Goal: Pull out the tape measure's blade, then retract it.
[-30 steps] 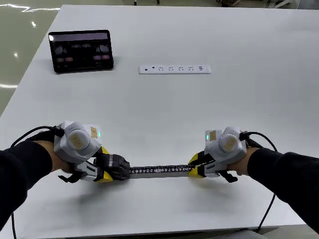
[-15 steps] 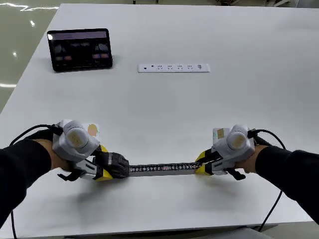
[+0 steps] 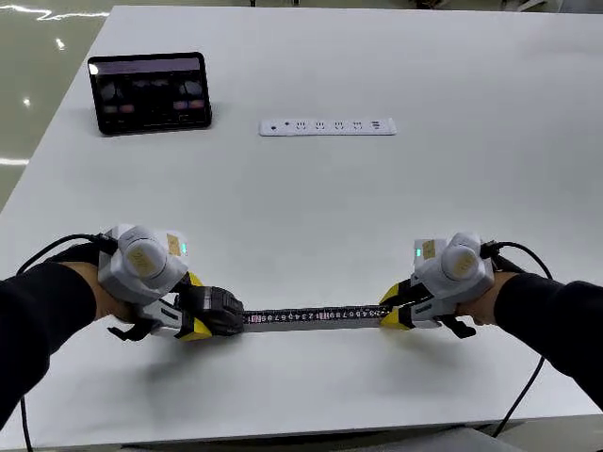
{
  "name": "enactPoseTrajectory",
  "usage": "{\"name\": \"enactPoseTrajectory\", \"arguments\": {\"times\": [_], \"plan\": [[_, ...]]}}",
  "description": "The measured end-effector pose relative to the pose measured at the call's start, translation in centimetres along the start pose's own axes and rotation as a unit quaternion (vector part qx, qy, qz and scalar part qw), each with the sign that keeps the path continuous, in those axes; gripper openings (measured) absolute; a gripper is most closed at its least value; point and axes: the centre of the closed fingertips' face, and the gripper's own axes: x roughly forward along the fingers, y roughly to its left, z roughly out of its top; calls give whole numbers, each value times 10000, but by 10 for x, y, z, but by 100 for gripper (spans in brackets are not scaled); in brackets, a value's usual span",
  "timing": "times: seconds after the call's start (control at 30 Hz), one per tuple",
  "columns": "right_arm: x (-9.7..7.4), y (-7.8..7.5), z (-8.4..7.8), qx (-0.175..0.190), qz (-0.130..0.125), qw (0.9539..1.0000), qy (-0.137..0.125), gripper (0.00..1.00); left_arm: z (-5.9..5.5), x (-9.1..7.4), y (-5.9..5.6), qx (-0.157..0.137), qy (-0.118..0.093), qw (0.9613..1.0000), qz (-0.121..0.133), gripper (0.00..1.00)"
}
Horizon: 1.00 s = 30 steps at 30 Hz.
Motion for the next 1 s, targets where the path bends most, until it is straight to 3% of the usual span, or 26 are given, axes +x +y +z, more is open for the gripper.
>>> {"name": "enactPoseTrajectory", "arguments": {"times": [0.6, 1.0], "plan": [[-12, -4, -14, 98, -35, 9999, 27, 10, 0, 0, 0, -32, -8, 10000, 10, 33], [-11, -5, -14, 154, -16, 9999, 11, 10, -1, 1, 2, -53, -29, 10000, 19, 33]]}}
